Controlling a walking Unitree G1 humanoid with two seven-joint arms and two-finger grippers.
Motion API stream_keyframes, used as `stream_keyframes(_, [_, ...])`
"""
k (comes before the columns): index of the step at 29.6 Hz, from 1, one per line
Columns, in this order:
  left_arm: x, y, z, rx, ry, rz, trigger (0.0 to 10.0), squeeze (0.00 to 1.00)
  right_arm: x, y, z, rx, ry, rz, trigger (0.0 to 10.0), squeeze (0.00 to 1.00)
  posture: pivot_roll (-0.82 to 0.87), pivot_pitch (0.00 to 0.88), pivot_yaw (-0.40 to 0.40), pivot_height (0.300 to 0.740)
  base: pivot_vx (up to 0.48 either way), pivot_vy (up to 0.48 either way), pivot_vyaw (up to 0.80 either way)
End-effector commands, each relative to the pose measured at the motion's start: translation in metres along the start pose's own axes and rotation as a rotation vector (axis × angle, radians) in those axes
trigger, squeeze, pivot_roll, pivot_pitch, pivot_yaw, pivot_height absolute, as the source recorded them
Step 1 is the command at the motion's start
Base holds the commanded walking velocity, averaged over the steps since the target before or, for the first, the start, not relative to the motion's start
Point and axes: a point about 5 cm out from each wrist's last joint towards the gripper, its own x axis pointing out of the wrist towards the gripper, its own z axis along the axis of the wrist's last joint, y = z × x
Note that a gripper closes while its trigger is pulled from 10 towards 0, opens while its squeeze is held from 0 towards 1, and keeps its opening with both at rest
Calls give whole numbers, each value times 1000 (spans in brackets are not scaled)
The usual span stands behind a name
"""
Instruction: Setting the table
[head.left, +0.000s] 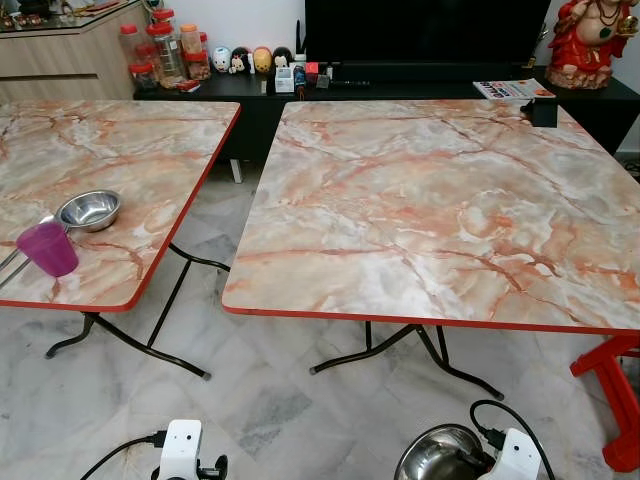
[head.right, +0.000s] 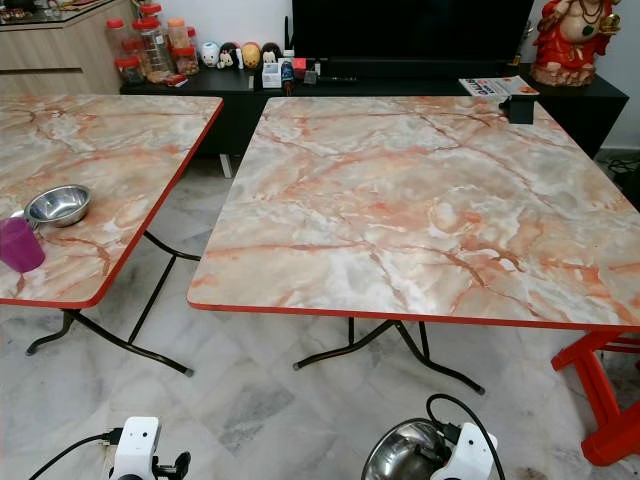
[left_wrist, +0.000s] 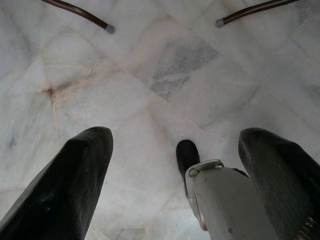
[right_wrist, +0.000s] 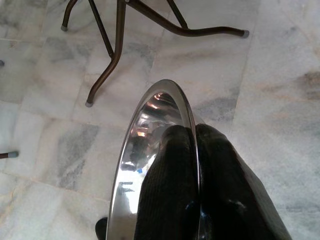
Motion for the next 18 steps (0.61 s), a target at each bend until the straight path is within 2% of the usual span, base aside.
stream_keyframes(1, [-1,3,-2,1,16,7,10000,0,1,0,5,8,-14,-7,10000,0,4,0,25,740,0,0,0])
stream_keyframes(12, [-1,1,-4,-5,19,6,10000,0,1,-3,7,9,-22,-12,10000,0,-23,0,20,740,0,0,0])
stream_keyframes(18, [-1,-2,-6,24,27,-21,10000,0,-1,-9,3,8,-24,-21,10000,0,-48,0,25,740,0,0,0])
